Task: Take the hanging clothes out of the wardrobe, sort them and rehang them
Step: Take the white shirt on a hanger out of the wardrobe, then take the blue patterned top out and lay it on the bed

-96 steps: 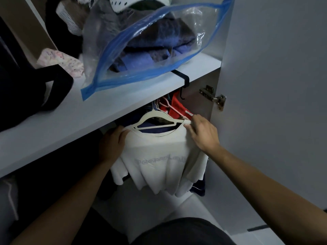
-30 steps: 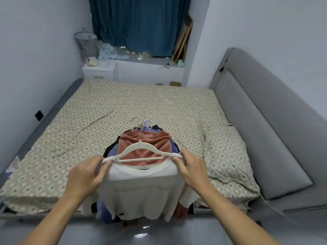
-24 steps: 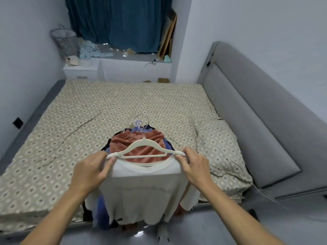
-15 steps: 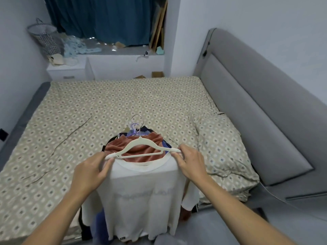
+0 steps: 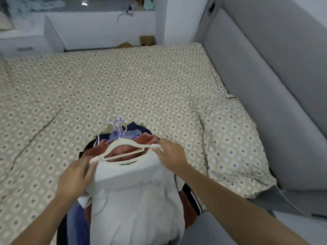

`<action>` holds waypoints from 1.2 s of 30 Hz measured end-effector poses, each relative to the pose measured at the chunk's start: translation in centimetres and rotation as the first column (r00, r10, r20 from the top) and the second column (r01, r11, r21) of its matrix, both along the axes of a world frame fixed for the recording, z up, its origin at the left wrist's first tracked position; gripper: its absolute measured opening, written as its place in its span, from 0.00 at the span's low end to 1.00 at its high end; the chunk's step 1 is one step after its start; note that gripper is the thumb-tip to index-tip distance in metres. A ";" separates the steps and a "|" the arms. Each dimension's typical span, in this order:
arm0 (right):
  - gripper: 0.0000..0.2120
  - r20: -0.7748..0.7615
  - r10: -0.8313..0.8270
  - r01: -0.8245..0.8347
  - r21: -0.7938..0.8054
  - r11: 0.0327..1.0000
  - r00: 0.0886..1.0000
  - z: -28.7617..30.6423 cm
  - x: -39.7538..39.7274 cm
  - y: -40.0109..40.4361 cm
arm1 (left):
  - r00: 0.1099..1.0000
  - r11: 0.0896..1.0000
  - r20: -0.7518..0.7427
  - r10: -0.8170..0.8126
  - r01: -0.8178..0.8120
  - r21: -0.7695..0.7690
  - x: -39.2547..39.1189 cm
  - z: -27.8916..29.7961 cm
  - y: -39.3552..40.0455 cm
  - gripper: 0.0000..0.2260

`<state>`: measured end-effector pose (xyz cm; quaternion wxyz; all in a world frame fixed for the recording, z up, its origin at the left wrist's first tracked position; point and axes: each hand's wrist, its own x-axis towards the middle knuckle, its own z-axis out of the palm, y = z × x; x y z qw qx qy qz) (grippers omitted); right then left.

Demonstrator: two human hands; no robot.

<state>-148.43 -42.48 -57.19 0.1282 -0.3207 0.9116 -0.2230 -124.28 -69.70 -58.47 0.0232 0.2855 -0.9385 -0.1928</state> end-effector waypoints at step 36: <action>0.26 -0.174 -0.503 0.470 -0.202 0.859 0.846 17.1 17.0 18.4 | 0.744 0.774 -0.223 -0.630 0.580 -0.253 -6.2 21.8 15.2 0.30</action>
